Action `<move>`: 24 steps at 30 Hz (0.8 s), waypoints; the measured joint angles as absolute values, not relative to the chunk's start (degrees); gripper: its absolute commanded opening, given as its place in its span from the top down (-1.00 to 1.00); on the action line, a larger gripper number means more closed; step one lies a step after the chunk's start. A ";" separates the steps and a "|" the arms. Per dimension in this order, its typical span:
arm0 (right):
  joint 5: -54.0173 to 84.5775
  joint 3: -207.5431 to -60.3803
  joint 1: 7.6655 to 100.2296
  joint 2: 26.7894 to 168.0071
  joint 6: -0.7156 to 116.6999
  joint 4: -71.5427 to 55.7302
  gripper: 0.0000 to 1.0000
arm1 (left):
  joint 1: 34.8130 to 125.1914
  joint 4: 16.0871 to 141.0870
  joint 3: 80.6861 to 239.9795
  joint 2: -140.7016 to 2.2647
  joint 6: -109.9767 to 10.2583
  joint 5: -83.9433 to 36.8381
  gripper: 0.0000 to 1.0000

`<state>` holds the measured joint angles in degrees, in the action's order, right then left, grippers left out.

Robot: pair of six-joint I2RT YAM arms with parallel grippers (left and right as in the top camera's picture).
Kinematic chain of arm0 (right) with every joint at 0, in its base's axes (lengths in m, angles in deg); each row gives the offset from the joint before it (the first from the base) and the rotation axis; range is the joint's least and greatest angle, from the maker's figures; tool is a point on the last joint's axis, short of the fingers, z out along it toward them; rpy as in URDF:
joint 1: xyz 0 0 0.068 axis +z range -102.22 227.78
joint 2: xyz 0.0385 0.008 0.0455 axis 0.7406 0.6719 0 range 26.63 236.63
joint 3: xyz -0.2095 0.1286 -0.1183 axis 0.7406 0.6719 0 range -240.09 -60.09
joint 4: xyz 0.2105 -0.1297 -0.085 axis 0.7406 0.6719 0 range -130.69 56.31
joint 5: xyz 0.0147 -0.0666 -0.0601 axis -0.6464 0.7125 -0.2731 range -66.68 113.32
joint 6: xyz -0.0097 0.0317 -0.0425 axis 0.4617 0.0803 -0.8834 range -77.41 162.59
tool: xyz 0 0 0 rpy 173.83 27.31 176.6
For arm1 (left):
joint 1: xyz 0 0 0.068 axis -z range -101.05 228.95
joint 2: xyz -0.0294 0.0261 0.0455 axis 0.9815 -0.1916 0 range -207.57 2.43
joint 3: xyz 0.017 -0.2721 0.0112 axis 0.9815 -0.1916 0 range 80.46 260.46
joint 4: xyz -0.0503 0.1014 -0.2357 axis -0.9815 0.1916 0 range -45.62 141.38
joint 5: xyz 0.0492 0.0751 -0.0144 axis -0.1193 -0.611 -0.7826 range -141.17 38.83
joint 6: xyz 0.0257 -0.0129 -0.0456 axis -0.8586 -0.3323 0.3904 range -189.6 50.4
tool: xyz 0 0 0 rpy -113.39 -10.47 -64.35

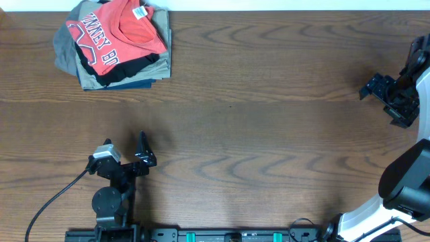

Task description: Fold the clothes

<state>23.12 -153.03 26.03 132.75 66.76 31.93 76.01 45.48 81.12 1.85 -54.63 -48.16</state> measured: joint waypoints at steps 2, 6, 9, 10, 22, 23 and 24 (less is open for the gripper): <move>23.14 -153.03 26.33 132.75 66.76 31.93 -0.99 | 75.99 45.48 81.15 1.85 -54.63 -48.16 -0.96; 23.36 -153.03 29.06 132.49 66.76 31.91 -0.99 | 75.99 45.48 81.15 1.85 -54.63 -48.16 -0.96; 23.33 -153.01 33.70 130.46 66.76 31.86 -0.98 | 76.01 45.48 81.17 1.85 -54.63 -48.16 -0.96; 23.31 -153.01 35.45 129.21 66.76 31.86 -0.98 | 75.99 45.51 81.19 1.85 -54.63 -48.16 -0.96; 25.08 -153.03 59.53 105.65 66.71 30.97 -0.98 | 75.99 45.62 81.25 1.85 -54.63 -48.16 -0.96; 26.33 -153.03 61.13 104.23 66.71 30.51 -0.98 | 75.99 45.62 81.25 1.85 -54.63 -48.19 -0.96; 27.42 -153.03 62.44 102.81 66.71 29.94 -0.99 | 76.01 45.62 81.25 1.85 -54.63 -48.19 -0.95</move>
<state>27.42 -153.03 62.44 102.81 66.71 29.94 76.01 45.62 81.25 1.85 -54.63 -48.19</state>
